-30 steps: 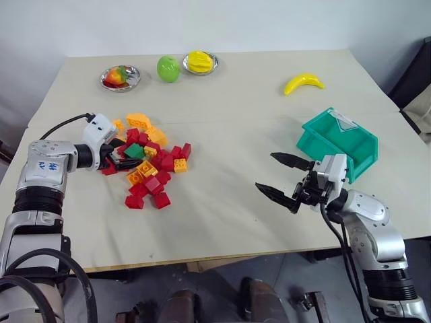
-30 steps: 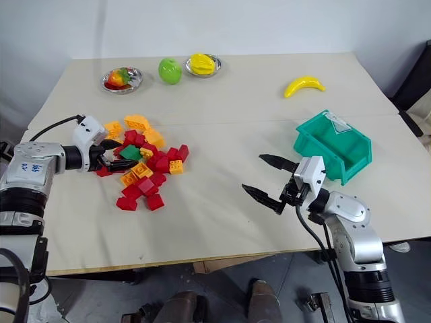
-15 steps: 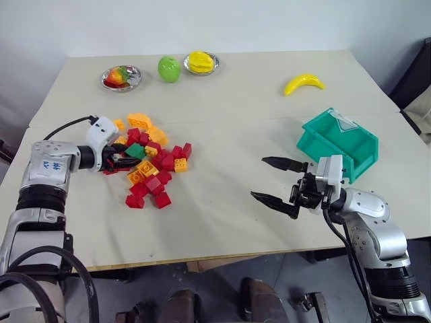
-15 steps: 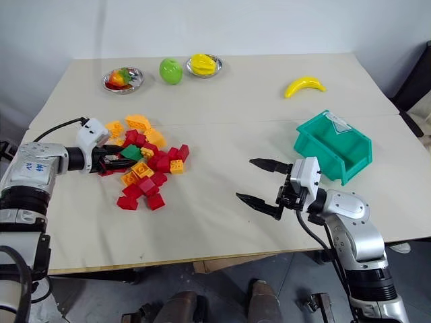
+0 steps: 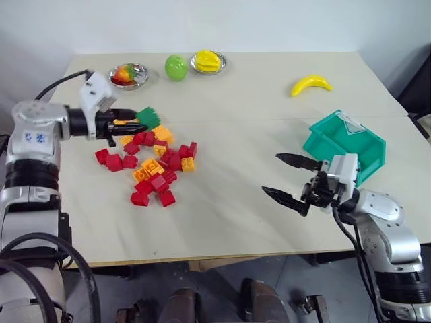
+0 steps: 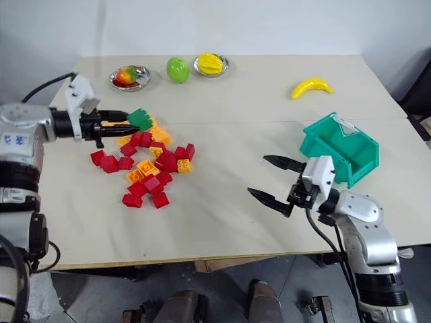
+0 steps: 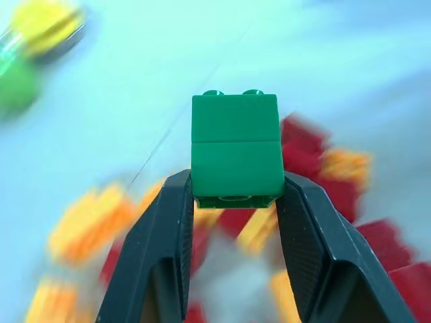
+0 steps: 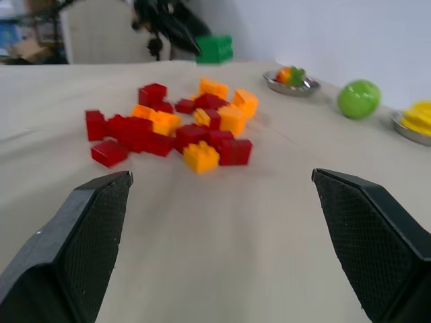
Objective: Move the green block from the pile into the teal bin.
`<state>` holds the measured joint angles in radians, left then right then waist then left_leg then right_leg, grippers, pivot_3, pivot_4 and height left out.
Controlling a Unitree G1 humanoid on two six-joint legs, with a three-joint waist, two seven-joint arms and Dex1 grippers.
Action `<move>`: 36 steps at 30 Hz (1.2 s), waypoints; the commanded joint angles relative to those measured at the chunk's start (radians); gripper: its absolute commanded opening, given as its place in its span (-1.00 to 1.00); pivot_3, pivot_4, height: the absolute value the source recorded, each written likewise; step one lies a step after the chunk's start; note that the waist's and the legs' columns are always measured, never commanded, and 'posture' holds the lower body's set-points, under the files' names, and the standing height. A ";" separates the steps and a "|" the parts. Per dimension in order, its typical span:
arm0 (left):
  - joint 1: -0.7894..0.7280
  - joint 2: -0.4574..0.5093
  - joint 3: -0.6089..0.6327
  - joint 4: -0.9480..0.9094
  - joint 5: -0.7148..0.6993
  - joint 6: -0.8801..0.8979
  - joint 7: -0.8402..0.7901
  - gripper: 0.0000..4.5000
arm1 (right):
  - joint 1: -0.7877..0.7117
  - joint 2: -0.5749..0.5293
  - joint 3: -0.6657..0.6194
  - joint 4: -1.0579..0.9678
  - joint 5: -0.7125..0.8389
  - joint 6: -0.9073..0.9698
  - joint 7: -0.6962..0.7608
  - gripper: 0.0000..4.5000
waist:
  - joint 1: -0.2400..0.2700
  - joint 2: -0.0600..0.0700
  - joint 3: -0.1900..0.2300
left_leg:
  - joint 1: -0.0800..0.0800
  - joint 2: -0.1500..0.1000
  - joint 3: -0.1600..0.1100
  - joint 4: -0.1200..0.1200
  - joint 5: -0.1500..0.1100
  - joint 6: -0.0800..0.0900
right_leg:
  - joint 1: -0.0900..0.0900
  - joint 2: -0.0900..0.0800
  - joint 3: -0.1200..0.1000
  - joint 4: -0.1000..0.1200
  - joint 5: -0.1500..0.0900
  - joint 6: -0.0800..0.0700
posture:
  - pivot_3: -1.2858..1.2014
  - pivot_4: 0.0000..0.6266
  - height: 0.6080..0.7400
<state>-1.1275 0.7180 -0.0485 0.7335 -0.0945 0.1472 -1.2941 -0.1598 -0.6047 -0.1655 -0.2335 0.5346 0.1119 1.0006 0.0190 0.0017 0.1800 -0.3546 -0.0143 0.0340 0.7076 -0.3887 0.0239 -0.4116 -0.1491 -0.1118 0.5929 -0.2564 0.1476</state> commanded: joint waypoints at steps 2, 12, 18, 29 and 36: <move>-0.077 -0.207 -0.104 -0.038 -0.008 0.015 -0.070 -0.36 | 0.076 -0.048 -0.111 -0.074 0.012 -0.001 -0.038 1.00 | 0.012 0.000 0.000 | -0.001 0.000 0.000 0.003 0.000 0.001 | 0.001 0.000 0.000 0.000 0.001 0.001 | 0.03 -0.52 1.00; -0.136 -0.608 -0.307 0.365 0.219 -0.301 0.123 -0.36 | 0.399 -0.050 -0.323 -0.251 0.037 0.042 -0.137 1.00 | 0.004 -0.001 0.000 | -0.001 0.000 0.004 0.004 -0.003 0.005 | 0.001 0.000 0.001 -0.003 0.002 0.003 | 0.03 -0.52 1.00; -0.141 -0.667 -0.226 0.426 0.175 -0.332 0.130 0.33 | 0.489 -0.004 -0.335 -0.342 0.041 0.051 -0.202 1.00 | 0.009 -0.001 0.000 | -0.002 0.000 0.005 0.008 -0.004 0.007 | 0.001 0.000 0.003 -0.002 0.002 0.003 | 0.03 -0.52 1.00; -0.009 -0.426 0.054 0.300 -0.048 -0.506 -0.055 0.99 | 0.544 -0.071 -0.414 -0.262 0.057 0.072 -0.141 1.00 | 0.002 0.000 0.000 | -0.001 0.000 0.006 0.007 -0.005 0.009 | 0.001 -0.001 0.004 -0.003 0.003 0.004 | 0.03 -0.52 1.00; 0.372 -0.182 0.197 -0.188 -0.212 -0.282 -0.019 0.99 | 0.350 -0.218 -0.295 -0.093 0.050 0.128 -0.013 1.00 | -0.008 0.001 0.000 | 0.000 0.002 0.003 0.008 -0.005 0.008 | 0.002 0.000 0.005 -0.002 0.004 0.004 | 0.03 -0.52 1.00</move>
<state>-0.7978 0.5112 0.1139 0.7188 -0.2438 -0.2023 -1.3372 0.2543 -0.7903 -0.5042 -0.3415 0.5802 0.2316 0.9615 0.0113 0.0025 0.1801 -0.3540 -0.0115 0.0361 0.7168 -0.3939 0.0323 -0.4099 -0.1498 -0.1062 0.5911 -0.2526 0.1518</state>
